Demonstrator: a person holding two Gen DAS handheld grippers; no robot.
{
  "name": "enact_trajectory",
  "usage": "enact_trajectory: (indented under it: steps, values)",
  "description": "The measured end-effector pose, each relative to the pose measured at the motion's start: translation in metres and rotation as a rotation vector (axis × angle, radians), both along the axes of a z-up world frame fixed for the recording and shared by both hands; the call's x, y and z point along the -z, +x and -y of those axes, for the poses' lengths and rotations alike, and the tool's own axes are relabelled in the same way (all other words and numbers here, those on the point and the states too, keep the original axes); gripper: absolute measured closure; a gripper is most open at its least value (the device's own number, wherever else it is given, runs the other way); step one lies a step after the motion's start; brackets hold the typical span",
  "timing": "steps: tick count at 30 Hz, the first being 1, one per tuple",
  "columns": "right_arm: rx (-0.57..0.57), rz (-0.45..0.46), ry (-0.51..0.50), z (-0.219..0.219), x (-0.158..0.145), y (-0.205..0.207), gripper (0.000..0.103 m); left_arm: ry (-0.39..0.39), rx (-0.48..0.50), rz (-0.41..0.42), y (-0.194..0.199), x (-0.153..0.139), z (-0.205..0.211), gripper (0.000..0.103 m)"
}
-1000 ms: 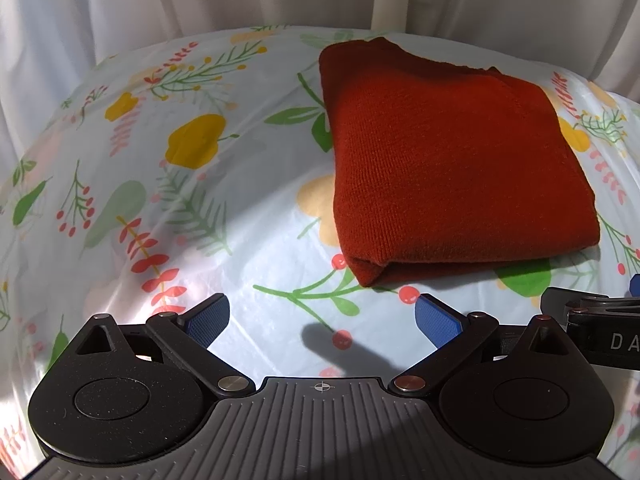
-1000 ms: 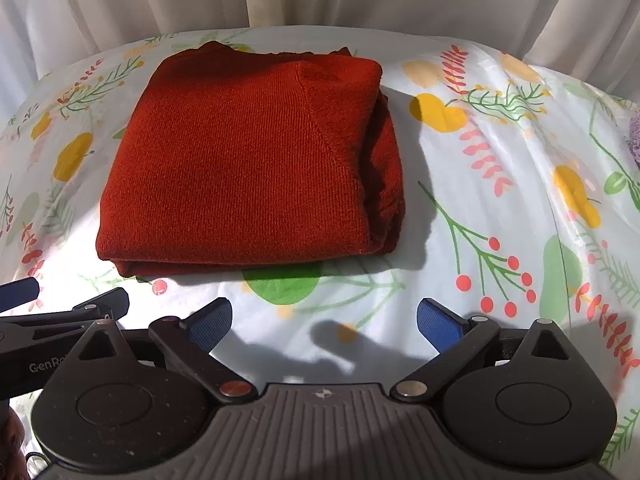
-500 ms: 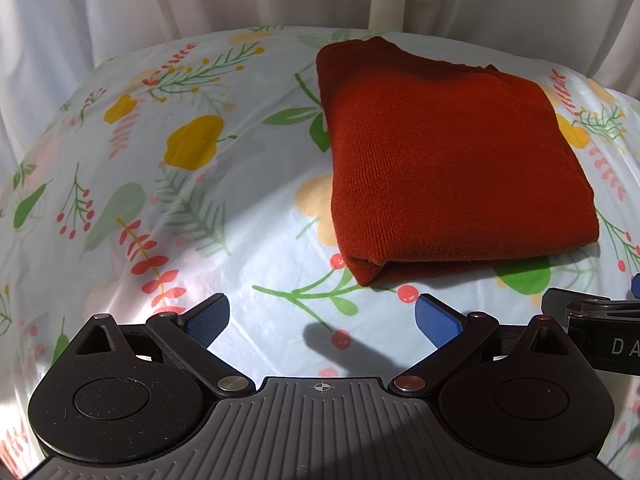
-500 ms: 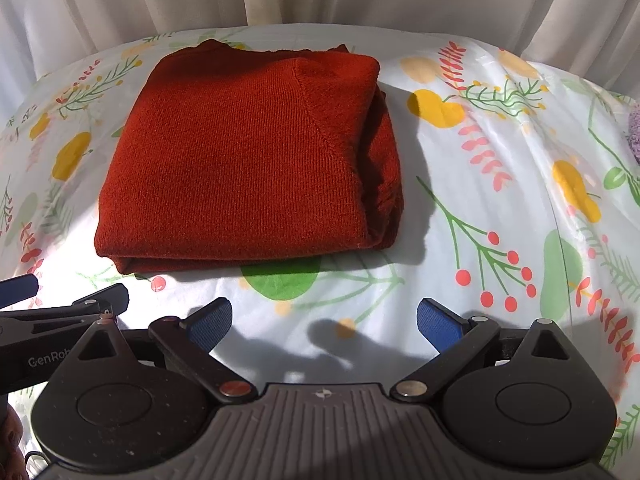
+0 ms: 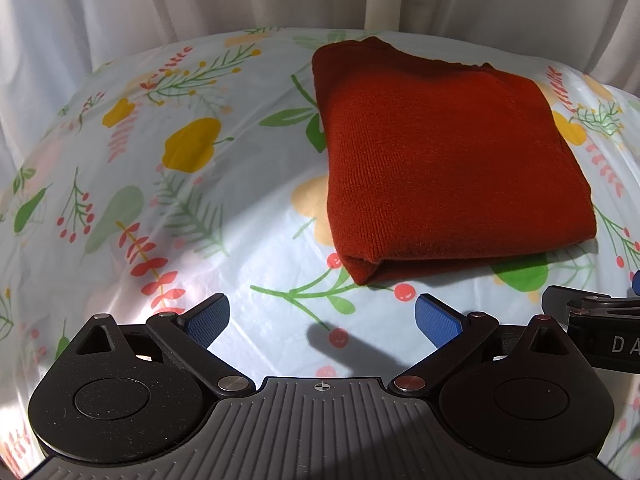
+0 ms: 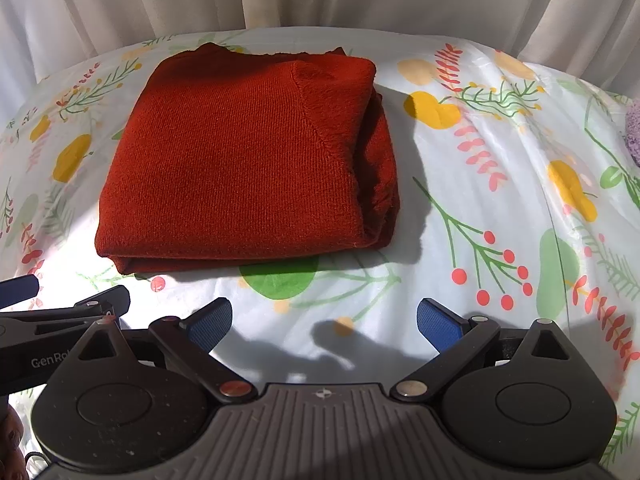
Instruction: Fold small clothes
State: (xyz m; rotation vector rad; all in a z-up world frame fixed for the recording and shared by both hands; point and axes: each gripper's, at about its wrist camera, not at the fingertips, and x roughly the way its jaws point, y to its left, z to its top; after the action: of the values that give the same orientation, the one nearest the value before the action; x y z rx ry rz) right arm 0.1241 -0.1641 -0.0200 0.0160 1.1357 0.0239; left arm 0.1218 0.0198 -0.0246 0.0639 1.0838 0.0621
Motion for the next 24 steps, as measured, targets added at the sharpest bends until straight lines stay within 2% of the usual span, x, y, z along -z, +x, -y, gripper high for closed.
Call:
enact_trajectory:
  steps: [15, 24]
  values:
    - [-0.003, 0.001, 0.001, -0.0001, -0.0010, -0.0007, 0.004, -0.023, 0.003, 0.007, -0.0007, -0.0012, -0.0016, 0.001]
    - [0.000, 0.005, -0.004, 0.0001, -0.0022, -0.0004, 0.004, 0.010, 0.046, 0.010, -0.0024, -0.0006, 0.0051, 0.001]
